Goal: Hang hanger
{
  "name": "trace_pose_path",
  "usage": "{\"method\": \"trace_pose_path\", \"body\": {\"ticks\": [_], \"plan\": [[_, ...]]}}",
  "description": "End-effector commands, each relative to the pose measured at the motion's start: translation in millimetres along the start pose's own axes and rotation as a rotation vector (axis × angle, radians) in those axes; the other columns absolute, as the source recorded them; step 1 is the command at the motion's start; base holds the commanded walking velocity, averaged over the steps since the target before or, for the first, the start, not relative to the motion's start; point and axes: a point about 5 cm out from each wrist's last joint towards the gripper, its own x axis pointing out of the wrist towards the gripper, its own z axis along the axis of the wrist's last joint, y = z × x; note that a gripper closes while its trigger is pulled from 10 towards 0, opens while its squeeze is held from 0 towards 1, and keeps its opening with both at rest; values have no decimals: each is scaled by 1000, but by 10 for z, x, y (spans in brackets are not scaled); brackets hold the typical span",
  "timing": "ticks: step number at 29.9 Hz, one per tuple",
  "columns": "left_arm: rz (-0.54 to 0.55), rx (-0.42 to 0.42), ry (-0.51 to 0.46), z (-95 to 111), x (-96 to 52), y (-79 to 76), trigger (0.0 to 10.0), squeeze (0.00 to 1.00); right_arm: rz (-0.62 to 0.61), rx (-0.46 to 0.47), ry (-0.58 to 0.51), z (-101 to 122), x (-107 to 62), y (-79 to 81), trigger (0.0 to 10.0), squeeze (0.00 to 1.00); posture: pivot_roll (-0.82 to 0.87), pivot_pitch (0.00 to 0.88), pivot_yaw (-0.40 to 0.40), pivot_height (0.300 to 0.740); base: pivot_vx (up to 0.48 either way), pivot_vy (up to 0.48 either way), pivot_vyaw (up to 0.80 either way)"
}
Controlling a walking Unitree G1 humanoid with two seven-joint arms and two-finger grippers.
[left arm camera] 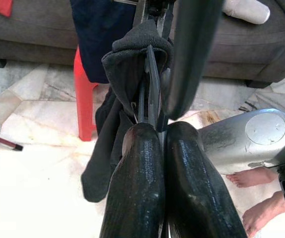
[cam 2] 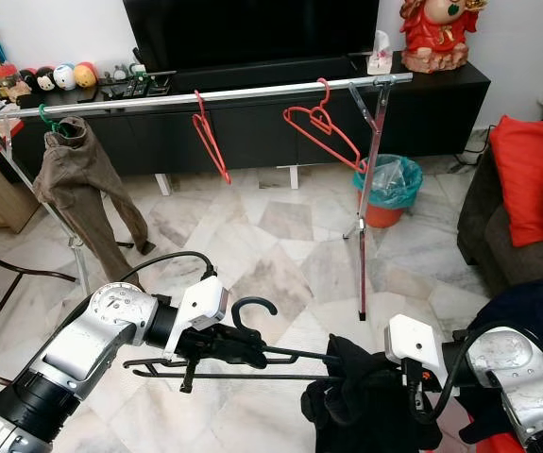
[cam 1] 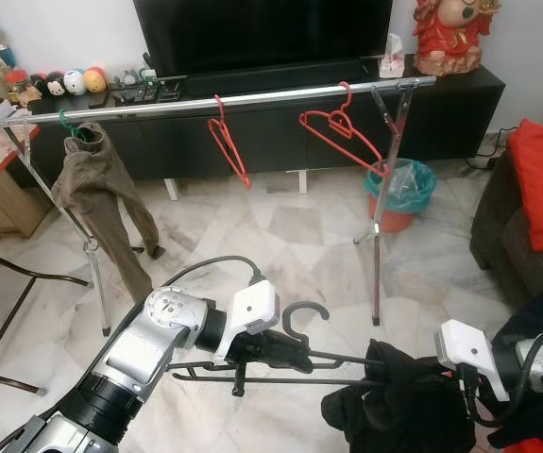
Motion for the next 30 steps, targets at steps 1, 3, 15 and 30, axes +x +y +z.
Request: {"method": "trace_pose_path", "body": {"ticks": [1,3,15,30], "plan": [[-12,16,-16,30,11,-2,10000,0,4,-38,-32,104,48,-23,0,0,-36,27,87,740,0,0,0],[-10,15,-14,28,9,0,10000,0,3,-40,-33,109,46,-26,0,0,-36,28,88,740,0,0,0],[-7,14,-13,23,11,3,10000,0,9,-41,-38,121,56,-23,0,0,-36,33,87,740,0,0,0],[28,6,1,-13,-63,56,10000,1000,17,-40,-39,115,99,-13,0,0,-35,35,87,740,0,0,0]]}}
